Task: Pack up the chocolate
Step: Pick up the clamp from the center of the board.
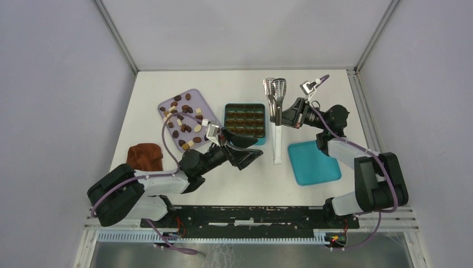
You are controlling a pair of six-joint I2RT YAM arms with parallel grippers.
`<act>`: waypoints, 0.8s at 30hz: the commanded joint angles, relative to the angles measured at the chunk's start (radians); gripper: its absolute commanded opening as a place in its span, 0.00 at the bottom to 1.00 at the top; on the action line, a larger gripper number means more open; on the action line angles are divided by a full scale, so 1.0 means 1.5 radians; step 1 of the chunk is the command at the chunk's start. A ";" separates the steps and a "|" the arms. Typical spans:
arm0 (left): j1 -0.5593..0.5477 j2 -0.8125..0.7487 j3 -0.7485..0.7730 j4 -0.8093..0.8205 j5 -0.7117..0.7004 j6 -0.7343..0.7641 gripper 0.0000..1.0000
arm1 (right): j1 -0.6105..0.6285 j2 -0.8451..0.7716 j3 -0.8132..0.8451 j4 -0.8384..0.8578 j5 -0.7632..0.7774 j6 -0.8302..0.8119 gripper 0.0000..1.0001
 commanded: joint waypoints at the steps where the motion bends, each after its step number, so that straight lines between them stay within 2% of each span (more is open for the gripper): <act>1: -0.002 0.059 0.067 0.115 0.006 -0.081 1.00 | -0.001 0.007 0.019 0.144 0.044 0.168 0.00; 4: -0.010 0.092 0.088 0.117 -0.014 -0.095 1.00 | -0.001 -0.020 0.019 0.023 0.066 0.084 0.00; 7: -0.022 0.104 0.111 0.058 -0.046 -0.084 1.00 | 0.000 -0.038 0.026 -0.058 0.078 0.029 0.00; 11: -0.043 0.104 0.141 -0.040 -0.105 -0.056 1.00 | 0.002 -0.043 0.022 -0.065 0.085 0.025 0.00; 18: -0.070 0.136 0.203 -0.094 -0.132 -0.030 1.00 | 0.019 -0.046 0.021 -0.077 0.094 0.017 0.00; 24: -0.076 0.179 0.226 -0.050 -0.190 -0.029 0.98 | 0.028 -0.052 0.027 -0.064 0.095 0.034 0.00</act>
